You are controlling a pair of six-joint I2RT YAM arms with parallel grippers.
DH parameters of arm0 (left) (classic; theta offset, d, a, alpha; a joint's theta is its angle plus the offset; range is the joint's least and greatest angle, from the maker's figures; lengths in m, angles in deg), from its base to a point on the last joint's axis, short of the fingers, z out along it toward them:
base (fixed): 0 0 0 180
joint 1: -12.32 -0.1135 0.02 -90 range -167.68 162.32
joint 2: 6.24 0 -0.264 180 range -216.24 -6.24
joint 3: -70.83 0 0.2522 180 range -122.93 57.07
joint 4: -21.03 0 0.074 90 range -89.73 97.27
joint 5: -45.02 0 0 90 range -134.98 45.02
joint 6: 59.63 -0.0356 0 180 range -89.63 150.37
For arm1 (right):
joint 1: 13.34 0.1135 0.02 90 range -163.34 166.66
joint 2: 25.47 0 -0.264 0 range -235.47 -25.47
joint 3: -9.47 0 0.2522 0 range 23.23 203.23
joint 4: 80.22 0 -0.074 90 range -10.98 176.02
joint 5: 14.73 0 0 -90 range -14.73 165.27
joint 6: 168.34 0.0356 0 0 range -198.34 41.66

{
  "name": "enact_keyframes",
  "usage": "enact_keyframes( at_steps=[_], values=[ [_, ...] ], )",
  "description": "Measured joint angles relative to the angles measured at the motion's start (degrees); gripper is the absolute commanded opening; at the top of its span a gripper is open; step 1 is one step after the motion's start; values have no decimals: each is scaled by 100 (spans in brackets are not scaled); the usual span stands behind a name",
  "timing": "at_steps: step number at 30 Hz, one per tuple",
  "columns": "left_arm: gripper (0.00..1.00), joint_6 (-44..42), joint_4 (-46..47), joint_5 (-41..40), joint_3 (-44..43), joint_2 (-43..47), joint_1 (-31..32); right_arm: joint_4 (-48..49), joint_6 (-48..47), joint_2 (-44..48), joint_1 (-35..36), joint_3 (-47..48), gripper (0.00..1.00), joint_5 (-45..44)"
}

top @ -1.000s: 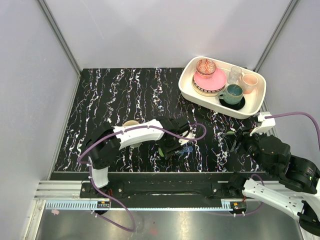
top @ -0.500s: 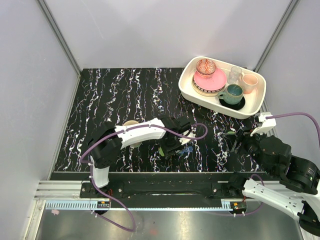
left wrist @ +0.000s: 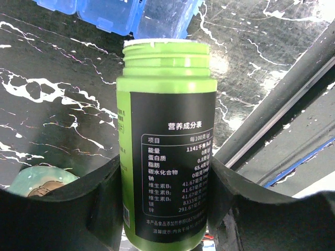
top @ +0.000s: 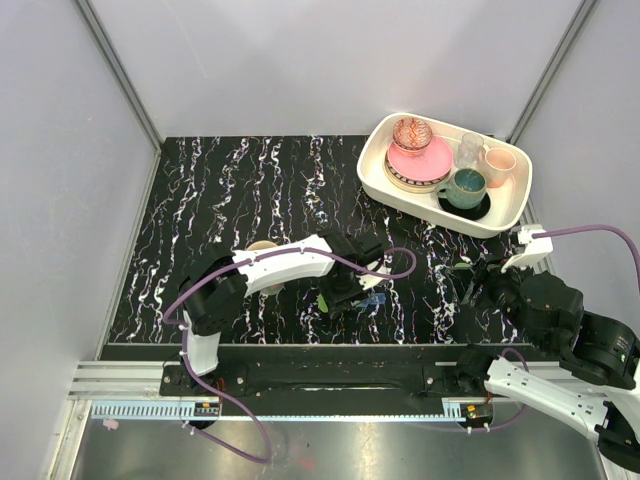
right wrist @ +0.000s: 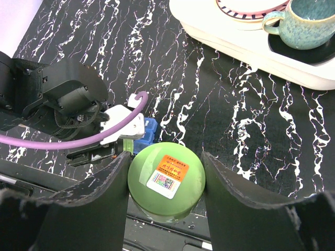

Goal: Sort the pills into containers

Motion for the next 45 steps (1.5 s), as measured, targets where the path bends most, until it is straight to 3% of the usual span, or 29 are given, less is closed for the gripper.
enact_keyframes(
  at_steps=[45],
  values=[
    [0,-90,-509,2,-627,-280,0,-2,22,90,0,0,4,0]
  ],
)
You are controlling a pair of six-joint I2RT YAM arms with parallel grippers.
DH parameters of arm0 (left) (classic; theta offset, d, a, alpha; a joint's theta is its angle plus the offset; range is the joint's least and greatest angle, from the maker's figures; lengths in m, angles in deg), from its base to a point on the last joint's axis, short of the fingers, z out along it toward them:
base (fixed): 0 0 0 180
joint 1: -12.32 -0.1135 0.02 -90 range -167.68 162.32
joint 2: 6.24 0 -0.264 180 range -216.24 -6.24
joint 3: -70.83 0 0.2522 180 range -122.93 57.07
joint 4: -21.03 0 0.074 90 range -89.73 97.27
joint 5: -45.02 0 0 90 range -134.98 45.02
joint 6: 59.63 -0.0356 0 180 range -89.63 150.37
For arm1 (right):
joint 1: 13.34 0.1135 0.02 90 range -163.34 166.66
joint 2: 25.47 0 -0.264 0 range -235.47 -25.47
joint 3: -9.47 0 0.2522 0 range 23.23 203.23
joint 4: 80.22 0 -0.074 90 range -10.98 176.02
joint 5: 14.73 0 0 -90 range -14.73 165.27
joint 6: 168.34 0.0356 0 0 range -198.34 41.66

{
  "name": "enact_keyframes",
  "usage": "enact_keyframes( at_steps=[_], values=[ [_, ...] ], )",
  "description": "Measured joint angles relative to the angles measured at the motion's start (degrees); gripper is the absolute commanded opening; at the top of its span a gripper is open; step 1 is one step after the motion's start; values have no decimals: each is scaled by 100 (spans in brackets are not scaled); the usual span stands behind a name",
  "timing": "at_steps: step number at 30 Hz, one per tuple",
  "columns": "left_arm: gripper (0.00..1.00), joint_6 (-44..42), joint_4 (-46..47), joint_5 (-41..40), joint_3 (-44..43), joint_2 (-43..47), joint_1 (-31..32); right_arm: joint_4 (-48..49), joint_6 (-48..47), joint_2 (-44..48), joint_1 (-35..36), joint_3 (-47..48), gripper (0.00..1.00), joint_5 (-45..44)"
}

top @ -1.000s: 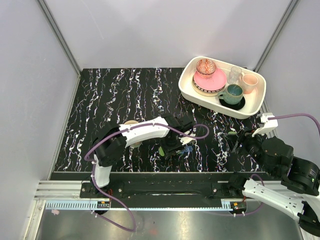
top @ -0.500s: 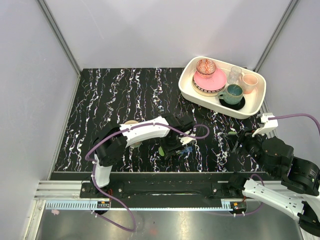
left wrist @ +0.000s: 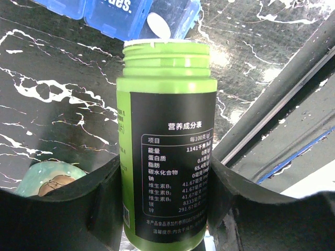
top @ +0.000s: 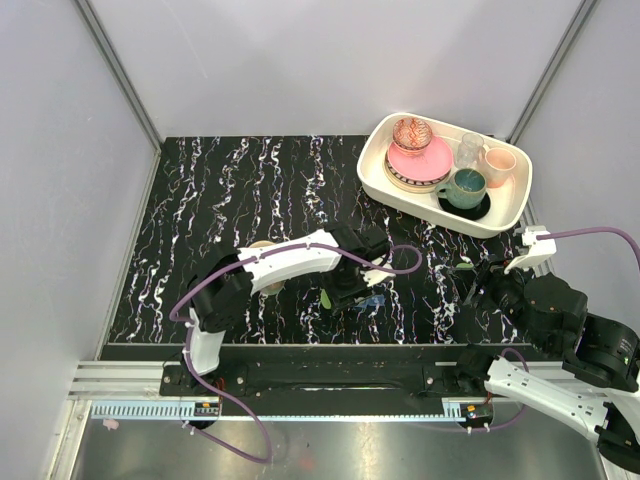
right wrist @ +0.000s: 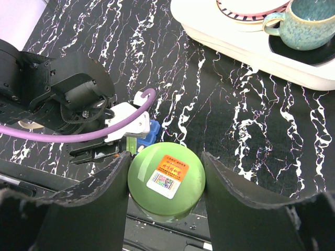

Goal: Sort the pills into containers

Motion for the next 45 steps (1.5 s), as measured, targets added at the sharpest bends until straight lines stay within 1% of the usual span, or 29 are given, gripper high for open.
enact_keyframes(
  at_steps=[17,29,39,45],
  values=[
    [0,-61,-219,-2,-256,-254,17,0,4,57,0,0,4,-2],
    [0,-103,-264,-4,-260,-326,17,0,7,70,0,0,4,-2],
    [0,-101,-146,0,-240,-317,17,0,15,70,0,0,4,-2],
    [0,-98,26,20,-20,-160,22,0,28,72,0,0,4,-4]
  ],
)
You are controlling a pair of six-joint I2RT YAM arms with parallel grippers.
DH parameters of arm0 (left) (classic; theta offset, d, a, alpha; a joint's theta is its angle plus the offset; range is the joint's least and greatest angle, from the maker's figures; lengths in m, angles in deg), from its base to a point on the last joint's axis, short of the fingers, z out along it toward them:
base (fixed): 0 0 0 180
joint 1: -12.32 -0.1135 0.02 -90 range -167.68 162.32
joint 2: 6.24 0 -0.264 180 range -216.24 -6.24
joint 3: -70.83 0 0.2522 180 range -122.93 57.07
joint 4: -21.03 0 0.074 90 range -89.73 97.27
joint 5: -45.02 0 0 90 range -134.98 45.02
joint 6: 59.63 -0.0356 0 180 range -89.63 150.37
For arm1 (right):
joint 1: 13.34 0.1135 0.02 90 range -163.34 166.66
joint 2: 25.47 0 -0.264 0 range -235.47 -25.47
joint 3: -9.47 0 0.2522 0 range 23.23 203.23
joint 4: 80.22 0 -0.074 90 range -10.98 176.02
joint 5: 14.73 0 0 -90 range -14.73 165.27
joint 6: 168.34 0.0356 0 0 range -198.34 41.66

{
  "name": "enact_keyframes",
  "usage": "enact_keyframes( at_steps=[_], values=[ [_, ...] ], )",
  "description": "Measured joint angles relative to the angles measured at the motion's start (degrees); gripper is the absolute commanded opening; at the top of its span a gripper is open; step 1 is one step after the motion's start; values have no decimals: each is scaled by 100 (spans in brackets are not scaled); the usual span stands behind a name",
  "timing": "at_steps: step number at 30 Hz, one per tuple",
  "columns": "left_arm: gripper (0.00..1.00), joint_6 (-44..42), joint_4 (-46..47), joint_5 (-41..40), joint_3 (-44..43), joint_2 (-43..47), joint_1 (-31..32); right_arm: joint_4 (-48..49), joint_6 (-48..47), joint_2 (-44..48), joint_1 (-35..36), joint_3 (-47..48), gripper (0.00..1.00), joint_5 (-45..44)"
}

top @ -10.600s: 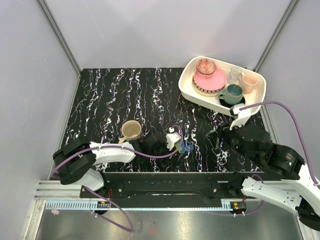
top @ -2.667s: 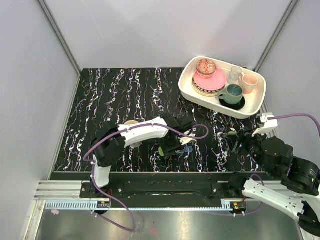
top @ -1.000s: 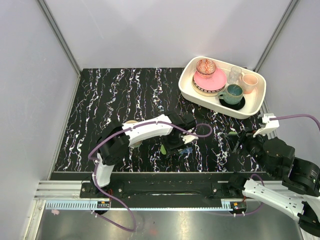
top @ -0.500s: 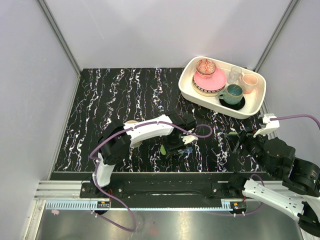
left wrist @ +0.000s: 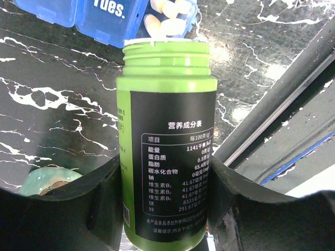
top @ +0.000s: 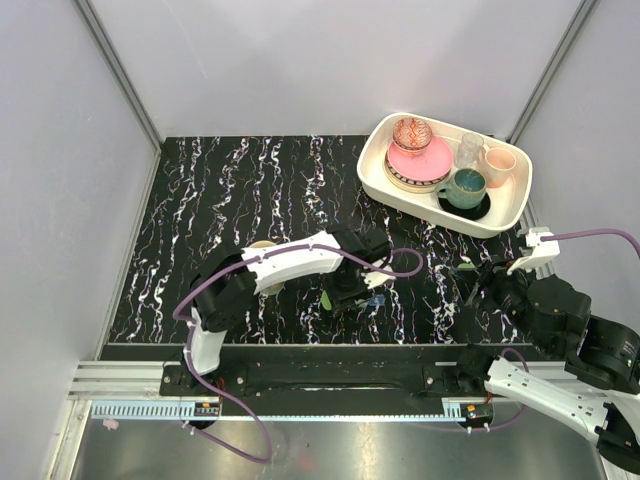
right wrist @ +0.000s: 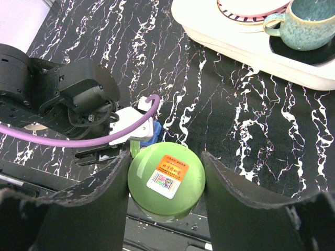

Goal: Sort the pills into containers

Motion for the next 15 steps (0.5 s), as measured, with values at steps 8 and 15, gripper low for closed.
enact_keyframes(
  at_steps=[8,15],
  values=[
    [0,2,498,15,553,584,0,-2,20,59,0,0,2,-133],
    [0,61,1989,-140,1823,2188,-4,-2,15,260,0,-9,1,-356]
  ],
)
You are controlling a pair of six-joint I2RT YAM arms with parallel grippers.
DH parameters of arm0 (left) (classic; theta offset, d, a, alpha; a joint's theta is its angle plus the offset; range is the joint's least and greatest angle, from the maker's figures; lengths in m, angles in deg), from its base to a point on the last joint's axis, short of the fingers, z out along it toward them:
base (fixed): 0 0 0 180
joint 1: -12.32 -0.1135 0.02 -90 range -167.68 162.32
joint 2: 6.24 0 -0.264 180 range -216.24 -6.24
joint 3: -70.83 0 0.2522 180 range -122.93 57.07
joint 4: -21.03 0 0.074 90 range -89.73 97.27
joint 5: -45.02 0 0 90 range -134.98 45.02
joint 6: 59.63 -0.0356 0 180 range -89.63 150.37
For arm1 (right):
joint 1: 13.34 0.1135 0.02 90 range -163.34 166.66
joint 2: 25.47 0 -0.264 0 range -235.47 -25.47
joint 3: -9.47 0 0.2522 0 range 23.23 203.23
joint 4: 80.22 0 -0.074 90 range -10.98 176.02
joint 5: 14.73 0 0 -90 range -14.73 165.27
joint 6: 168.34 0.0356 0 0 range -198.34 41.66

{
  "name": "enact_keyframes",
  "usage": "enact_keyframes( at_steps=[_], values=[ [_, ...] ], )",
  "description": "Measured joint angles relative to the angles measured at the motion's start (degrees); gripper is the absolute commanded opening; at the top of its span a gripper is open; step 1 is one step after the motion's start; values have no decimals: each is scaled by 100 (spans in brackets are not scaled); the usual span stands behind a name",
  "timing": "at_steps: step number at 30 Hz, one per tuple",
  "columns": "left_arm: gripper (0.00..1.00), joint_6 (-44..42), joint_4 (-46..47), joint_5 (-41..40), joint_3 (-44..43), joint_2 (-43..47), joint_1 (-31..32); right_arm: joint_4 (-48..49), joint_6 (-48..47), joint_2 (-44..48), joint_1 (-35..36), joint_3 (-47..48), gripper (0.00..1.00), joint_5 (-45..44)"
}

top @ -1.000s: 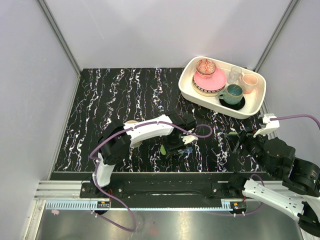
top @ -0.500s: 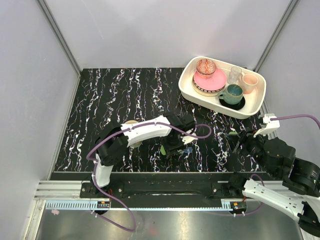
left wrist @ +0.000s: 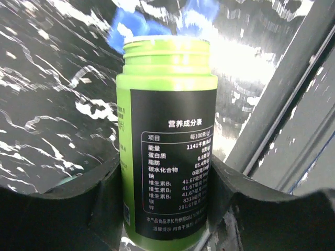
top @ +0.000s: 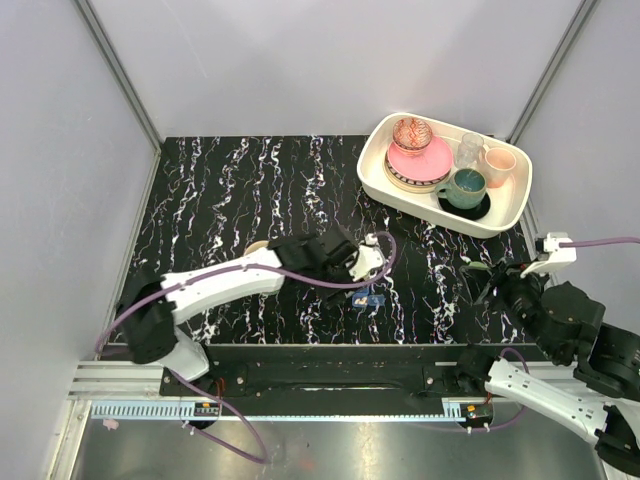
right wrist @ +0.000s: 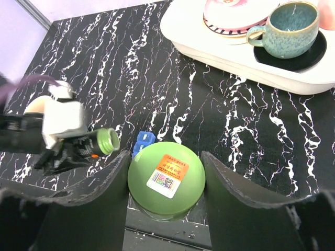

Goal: Sort the pills into containers

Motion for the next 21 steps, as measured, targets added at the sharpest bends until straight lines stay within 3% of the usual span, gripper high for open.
enact_keyframes(
  at_steps=[5,9,13,16,21],
  values=[
    [0,111,2181,-184,1191,1502,-35,-9,-17,153,2,35,0,-22],
    [0,256,5187,-680,2315,2474,-35,-22,-70,262,0,240,0,57],
    [0,354,8008,-1329,2861,2634,-35,-24,-70,291,0,481,0,160],
    [0,348,9162,-1563,2761,2599,-52,-26,-68,293,0,560,0,251],
    [0,402,10026,-1558,2496,2599,-52,-33,-68,291,0,579,0,280]
  ],
)
